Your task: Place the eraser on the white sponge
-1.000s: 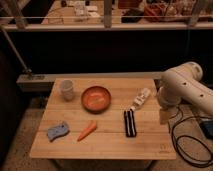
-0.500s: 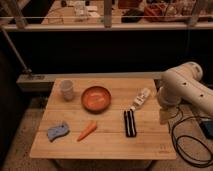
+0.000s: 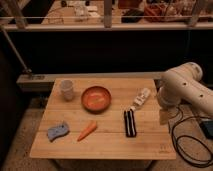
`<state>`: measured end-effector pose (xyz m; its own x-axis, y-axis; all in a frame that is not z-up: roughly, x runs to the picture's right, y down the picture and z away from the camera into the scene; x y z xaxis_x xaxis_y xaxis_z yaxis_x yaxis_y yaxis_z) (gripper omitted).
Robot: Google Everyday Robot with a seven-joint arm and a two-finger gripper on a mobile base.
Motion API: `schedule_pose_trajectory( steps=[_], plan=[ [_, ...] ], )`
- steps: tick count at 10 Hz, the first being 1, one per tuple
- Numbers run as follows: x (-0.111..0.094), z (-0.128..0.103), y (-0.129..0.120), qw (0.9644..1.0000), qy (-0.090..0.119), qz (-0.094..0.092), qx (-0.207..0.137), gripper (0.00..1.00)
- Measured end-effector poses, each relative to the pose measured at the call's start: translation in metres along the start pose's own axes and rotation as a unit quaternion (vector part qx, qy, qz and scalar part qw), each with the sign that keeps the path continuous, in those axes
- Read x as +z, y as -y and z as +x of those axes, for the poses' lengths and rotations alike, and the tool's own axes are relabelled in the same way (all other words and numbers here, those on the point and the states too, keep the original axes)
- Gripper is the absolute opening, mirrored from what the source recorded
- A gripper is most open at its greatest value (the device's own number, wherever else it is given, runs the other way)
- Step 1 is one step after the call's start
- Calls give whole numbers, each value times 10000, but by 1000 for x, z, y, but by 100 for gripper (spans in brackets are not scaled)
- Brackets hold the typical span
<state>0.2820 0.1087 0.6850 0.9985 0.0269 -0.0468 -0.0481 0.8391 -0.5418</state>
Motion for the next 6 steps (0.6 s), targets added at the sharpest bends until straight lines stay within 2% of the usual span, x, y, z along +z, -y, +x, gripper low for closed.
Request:
schedule_pose_trajectory(
  steps=[1,4,6],
  plan=[
    [3,-2,0,9999,-19,8,-107,80],
    [13,-33,1,9985,-21,16,-540,80],
    [18,-35,1,9975,-17,35,-707,80]
  ],
)
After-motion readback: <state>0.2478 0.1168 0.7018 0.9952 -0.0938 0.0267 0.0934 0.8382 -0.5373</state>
